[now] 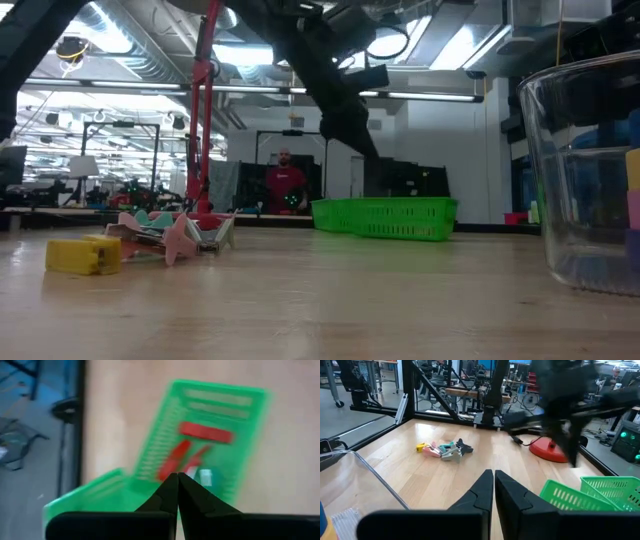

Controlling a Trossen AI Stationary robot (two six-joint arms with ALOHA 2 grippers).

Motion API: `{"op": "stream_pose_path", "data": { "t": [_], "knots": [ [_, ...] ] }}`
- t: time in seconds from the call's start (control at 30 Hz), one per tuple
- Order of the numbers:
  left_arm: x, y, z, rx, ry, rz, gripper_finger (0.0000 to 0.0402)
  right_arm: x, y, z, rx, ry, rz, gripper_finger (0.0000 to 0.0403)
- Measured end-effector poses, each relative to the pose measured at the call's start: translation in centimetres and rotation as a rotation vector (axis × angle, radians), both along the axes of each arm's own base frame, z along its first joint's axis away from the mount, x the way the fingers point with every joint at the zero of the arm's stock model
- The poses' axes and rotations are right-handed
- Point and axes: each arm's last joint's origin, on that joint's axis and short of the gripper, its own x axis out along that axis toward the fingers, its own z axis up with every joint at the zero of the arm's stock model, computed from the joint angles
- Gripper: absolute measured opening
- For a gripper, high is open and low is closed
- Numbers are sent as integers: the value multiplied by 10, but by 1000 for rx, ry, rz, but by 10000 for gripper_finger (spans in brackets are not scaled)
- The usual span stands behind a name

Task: Pick and place Stapler, Stapler remover, tape
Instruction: Adjust the bottom green bin, then move the top green bin to the center of the table

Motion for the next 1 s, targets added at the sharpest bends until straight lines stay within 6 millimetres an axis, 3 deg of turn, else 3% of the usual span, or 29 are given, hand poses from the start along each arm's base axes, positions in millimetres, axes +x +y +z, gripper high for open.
{"op": "stream_pose_path", "data": {
  "t": [0.1, 0.3, 0.63, 1.0],
  "knots": [
    [-2, 20, 6, 27, -26, 61, 11, 0, 0, 0, 0, 0, 0, 21],
    [-15, 55, -7, 38, 43, 208, 72, 0, 0, 0, 0, 0, 0, 21],
    [-23, 69, -38, -136, 168, 149, 197, 0, 0, 0, 0, 0, 0, 21],
    [-23, 82, -55, -58, 233, 133, 209, 0, 0, 0, 0, 0, 0, 21]
  ]
}}
